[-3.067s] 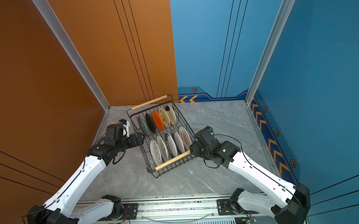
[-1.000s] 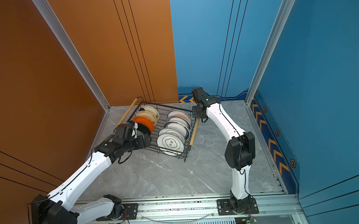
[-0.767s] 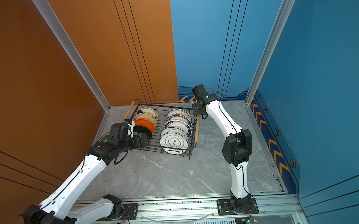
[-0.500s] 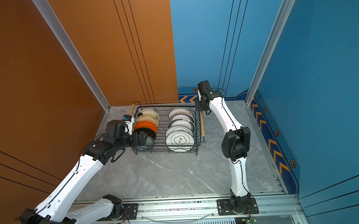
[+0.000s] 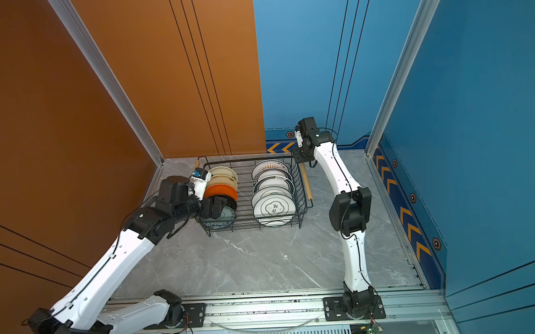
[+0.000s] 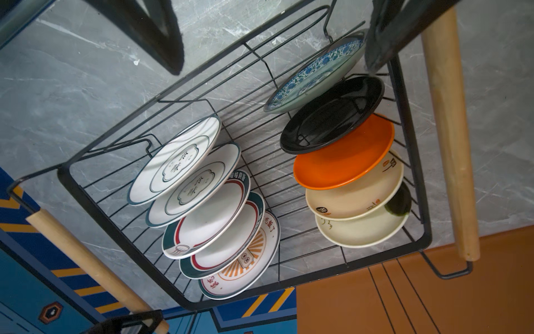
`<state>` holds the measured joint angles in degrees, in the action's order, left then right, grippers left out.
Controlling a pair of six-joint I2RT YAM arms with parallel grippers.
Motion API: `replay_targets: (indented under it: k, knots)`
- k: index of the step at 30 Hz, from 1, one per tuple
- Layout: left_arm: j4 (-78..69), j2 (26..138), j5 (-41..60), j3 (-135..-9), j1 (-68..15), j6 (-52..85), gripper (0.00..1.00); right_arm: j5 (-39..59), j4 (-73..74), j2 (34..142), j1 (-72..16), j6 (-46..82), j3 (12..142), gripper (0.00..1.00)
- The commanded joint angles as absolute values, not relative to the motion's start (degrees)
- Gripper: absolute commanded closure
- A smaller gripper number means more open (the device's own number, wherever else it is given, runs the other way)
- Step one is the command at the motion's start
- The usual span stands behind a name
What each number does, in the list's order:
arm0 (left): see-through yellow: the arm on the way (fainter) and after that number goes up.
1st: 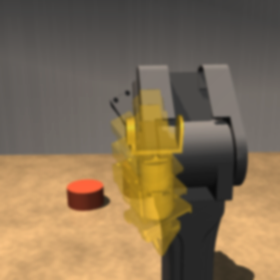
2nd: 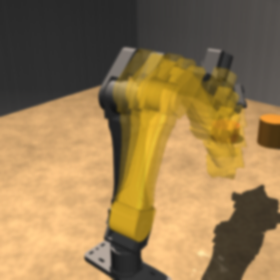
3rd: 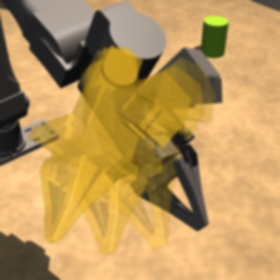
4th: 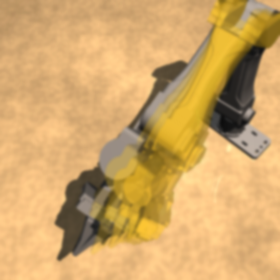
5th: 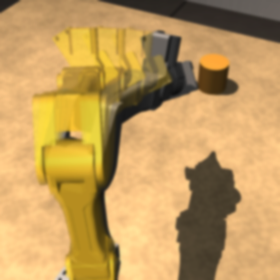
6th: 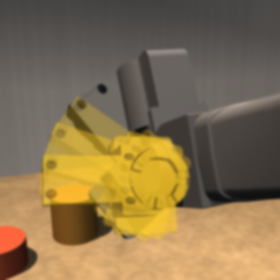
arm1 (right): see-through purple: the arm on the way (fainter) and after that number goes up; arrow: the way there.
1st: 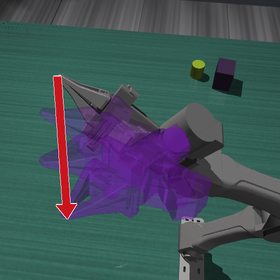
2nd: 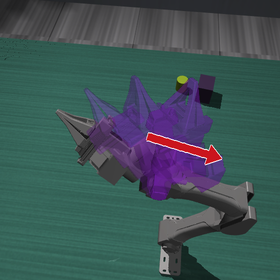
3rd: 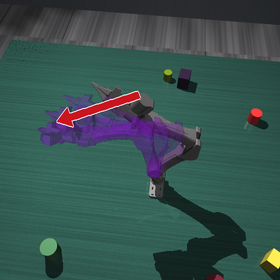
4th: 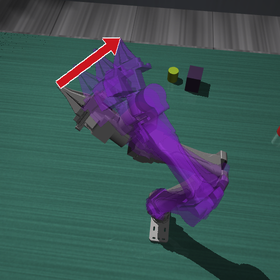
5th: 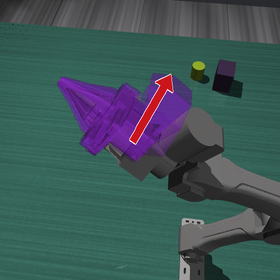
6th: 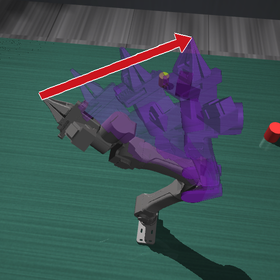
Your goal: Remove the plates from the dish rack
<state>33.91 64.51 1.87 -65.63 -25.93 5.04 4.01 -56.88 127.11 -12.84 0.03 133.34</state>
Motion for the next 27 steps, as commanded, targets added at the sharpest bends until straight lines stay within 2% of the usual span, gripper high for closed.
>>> replay_targets:
  k: [1, 10, 16, 17, 19, 27]
  knots:
    - [32.85, 66.7, 3.42, -67.48, -28.18, 1.4, 0.02, 8.21, -60.3, 127.75, -11.41, -0.65, 134.47, 0.63]
    - [29.97, 68.75, 1.0, -68.54, -33.39, -2.31, 0.02, 9.9, -60.12, 125.64, -10.98, -0.02, 134.22, 0.38]
    - [28.65, 69.43, -0.95, -68.7, -39.47, -10.88, 0.02, 12.22, -59.52, 121.48, -10.13, 0.62, 131.32, 0.24]
    - [27.54, 69.35, -2.06, -67.9, -41.02, -13.12, 0.02, 12.13, -59.14, 120.39, -10.12, 0.69, 130.29, 0.2]
    - [25.07, 69.08, -2.25, -66.56, -42.68, -15.2, 0.02, 12.38, -58.35, 118.37, -9.85, 0.86, 128.04, 0.0]
    - [22.41, 72.84, 7.59, -67.84, -42.74, -14.04, 0.02, 13.32, -52.24, 105.9, -7.5, 7.45, 113.81, 0.0]
